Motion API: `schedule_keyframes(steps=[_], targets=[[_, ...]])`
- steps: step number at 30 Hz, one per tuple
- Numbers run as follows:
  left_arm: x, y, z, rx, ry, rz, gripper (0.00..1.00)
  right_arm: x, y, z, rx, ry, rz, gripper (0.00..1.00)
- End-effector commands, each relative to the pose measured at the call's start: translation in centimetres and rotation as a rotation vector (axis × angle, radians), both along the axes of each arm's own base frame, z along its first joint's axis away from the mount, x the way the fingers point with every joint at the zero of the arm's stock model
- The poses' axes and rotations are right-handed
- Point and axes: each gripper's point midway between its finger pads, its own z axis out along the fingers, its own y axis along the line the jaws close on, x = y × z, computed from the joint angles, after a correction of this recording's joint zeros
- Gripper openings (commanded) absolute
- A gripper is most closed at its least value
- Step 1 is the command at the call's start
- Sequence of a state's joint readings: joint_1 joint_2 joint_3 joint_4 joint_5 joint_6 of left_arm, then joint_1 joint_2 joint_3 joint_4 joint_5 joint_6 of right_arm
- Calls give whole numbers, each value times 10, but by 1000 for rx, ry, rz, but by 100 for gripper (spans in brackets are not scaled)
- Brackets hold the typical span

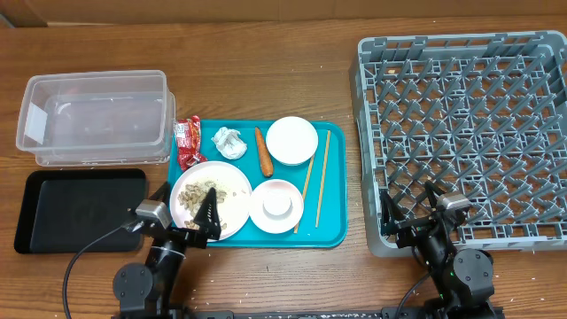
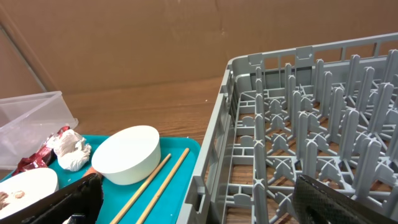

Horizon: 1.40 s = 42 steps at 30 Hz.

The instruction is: Sort waste into correct bins and load items into the dishwasher

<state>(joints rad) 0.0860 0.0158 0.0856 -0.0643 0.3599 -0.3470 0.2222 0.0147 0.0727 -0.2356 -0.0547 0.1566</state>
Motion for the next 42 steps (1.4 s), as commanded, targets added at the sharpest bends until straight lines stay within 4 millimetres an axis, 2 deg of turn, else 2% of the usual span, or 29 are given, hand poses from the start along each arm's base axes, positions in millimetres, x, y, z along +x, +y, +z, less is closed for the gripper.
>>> schedule_keyframes(steps=[1,4,7,11,15,18,21,25,29,32,35,39,42], targets=[[-19,-29,39,-40,-84,-181,100,0,-2,3,4,-15,-8,100],[-32,-30,83,-23,-169,-179,100,1,-4,6,6,-27,-23,100],[-39,-30,107,-4,-160,-177,100,-3,11,23,151,-52,57,100],[-31,-30,115,-21,-20,-179,100,-11,17,63,343,-95,107,100],[-14,-29,124,-17,126,-180,100,-22,9,109,351,-112,80,100],[-2,-27,132,17,245,-185,100,-26,5,135,333,-21,43,100],[5,-25,139,55,351,-190,100,-25,7,149,304,131,31,100],[8,-19,154,117,463,-174,100,-19,23,170,216,335,92,100],[8,-19,169,158,467,-188,100,3,32,192,86,376,147,100],[8,-19,168,156,477,-189,100,14,38,181,113,487,147,100],[3,-19,161,150,513,-193,100,23,59,170,146,559,245,100],[-1,-19,154,157,544,-199,100,29,82,135,95,703,284,100],[0,-13,152,172,553,-160,100,29,96,104,25,810,225,100]])
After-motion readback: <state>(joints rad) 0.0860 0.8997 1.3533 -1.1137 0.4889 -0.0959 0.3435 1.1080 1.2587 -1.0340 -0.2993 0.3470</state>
